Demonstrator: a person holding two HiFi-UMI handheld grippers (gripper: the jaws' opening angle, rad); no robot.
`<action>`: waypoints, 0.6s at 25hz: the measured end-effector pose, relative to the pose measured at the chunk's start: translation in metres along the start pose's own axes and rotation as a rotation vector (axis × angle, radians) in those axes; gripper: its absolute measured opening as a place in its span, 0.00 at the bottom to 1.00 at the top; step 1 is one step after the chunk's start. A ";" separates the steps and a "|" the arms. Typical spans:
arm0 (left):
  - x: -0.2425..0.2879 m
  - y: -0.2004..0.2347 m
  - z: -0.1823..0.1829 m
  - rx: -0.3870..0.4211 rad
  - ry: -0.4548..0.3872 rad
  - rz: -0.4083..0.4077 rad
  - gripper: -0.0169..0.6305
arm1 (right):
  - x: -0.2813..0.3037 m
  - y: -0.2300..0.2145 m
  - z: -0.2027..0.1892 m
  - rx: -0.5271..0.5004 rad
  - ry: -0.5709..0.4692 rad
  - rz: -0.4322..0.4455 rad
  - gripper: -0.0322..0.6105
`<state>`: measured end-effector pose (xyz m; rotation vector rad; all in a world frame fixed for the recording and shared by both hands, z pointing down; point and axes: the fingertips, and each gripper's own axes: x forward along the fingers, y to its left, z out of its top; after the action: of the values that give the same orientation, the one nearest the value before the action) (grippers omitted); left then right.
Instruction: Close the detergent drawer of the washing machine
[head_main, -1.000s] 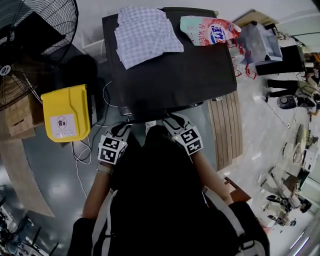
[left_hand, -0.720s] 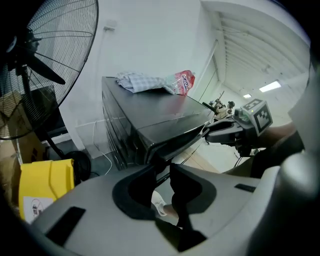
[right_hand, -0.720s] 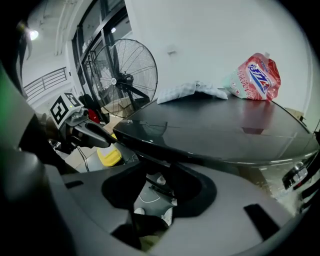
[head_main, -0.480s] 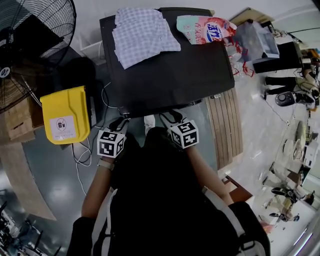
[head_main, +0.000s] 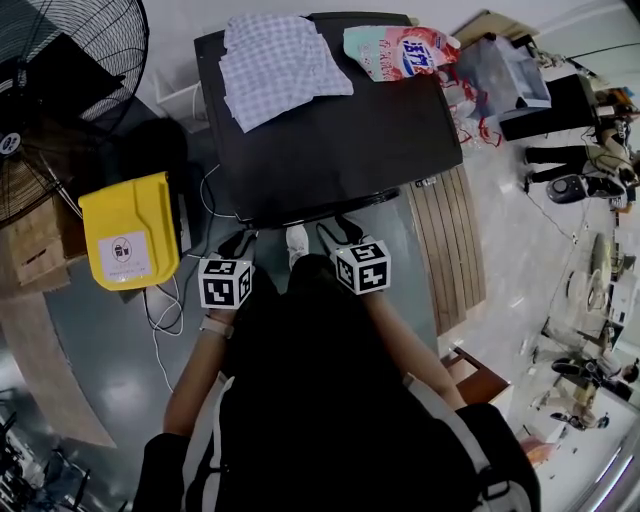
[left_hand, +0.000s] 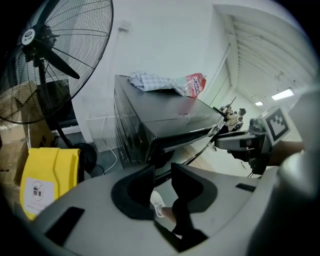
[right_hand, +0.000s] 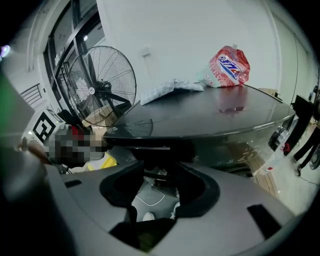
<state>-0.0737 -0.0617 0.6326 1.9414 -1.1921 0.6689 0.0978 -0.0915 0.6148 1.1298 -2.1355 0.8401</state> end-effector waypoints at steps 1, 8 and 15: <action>0.000 0.000 -0.003 0.000 0.011 0.004 0.19 | 0.000 0.001 -0.003 0.002 0.008 0.002 0.36; 0.006 -0.019 -0.010 0.066 0.052 -0.024 0.16 | -0.001 0.012 -0.010 -0.015 0.027 0.051 0.24; 0.015 -0.035 0.002 0.163 0.053 -0.061 0.06 | 0.009 0.019 -0.005 -0.056 0.046 0.078 0.13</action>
<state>-0.0359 -0.0609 0.6310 2.0719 -1.0707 0.8016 0.0785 -0.0838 0.6191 0.9950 -2.1632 0.8278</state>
